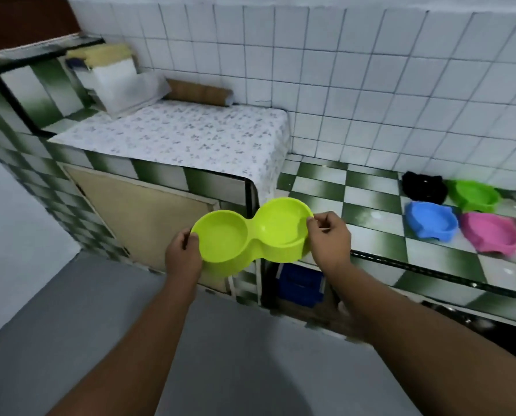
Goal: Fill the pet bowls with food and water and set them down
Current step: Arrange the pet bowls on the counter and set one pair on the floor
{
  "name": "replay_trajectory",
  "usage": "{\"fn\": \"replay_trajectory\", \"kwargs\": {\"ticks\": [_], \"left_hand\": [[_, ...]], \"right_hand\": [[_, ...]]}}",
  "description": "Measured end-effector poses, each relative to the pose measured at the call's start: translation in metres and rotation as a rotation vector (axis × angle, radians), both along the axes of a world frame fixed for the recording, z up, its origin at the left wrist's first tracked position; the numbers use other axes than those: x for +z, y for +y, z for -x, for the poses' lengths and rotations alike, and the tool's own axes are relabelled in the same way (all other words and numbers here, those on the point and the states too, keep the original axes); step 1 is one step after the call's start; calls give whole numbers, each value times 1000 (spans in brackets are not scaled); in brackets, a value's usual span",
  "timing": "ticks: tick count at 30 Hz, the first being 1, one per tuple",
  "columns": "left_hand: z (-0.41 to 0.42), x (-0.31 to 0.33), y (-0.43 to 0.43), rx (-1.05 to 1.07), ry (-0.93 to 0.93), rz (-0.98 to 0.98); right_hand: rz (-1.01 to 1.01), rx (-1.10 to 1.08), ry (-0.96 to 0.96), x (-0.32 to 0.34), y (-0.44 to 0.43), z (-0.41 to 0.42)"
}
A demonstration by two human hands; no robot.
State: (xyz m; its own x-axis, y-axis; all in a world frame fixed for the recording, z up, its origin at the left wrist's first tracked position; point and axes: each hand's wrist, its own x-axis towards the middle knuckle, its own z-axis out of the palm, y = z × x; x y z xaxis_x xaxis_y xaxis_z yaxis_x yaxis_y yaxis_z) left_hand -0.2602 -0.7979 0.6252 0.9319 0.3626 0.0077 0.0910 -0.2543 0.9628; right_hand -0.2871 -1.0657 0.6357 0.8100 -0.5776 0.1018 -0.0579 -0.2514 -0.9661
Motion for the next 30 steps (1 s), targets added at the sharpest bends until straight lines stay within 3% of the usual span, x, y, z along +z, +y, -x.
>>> {"fn": "replay_trajectory", "kwargs": {"ticks": [13, 30], "left_hand": [[-20, -9, -234, -167, 71, 110], [-123, -52, -351, -357, 278, 226]], "right_hand": [[31, -110, 72, -3, -236, 9], [123, -258, 258, -25, -360, -109]]}}
